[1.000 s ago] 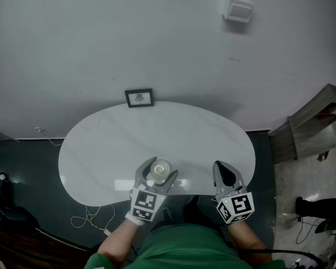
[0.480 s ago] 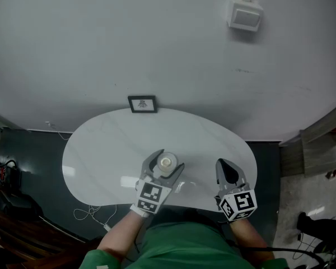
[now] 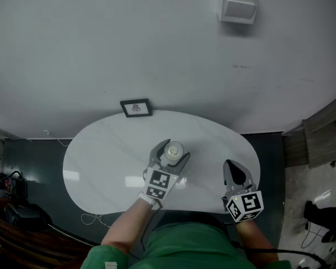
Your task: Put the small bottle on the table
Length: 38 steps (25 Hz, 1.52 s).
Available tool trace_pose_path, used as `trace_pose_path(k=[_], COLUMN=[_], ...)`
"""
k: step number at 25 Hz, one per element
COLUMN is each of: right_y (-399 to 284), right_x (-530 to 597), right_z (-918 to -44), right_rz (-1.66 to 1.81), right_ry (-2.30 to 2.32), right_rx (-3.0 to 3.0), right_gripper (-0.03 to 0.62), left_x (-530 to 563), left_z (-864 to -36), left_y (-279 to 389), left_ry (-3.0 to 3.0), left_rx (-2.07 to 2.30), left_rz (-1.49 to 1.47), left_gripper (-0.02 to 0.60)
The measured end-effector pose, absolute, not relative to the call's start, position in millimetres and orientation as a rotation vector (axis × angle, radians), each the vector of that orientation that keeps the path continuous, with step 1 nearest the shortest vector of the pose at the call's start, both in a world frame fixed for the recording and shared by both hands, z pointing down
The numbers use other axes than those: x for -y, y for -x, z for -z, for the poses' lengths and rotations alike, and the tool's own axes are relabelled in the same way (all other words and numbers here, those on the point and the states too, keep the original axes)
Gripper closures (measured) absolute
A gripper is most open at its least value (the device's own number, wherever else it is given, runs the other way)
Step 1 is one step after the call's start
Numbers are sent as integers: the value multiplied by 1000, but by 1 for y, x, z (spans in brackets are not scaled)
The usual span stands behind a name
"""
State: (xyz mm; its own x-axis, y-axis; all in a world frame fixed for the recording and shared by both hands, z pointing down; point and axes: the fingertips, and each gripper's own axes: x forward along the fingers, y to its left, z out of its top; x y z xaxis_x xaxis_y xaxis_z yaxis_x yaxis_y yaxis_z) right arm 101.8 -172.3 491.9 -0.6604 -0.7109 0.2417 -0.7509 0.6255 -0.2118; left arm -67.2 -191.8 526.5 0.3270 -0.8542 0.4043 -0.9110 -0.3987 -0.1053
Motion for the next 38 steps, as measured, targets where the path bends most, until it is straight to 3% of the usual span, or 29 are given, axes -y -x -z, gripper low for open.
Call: trace_pose_path(k=[16, 38], right_y=[-146, -132], right_x=[152, 148], right_z=[-518, -528], right_rz=[-512, -542], right_ry=[-1520, -1588], right_rx=[2448, 2319], right_gripper=[592, 592], left_x=[266, 336], left_z=[-590, -655], left_y=[70, 91], left_ry=[-2529, -2497], left_rx=[1453, 1400], left_rz=[-660, -707], left_gripper=[236, 236])
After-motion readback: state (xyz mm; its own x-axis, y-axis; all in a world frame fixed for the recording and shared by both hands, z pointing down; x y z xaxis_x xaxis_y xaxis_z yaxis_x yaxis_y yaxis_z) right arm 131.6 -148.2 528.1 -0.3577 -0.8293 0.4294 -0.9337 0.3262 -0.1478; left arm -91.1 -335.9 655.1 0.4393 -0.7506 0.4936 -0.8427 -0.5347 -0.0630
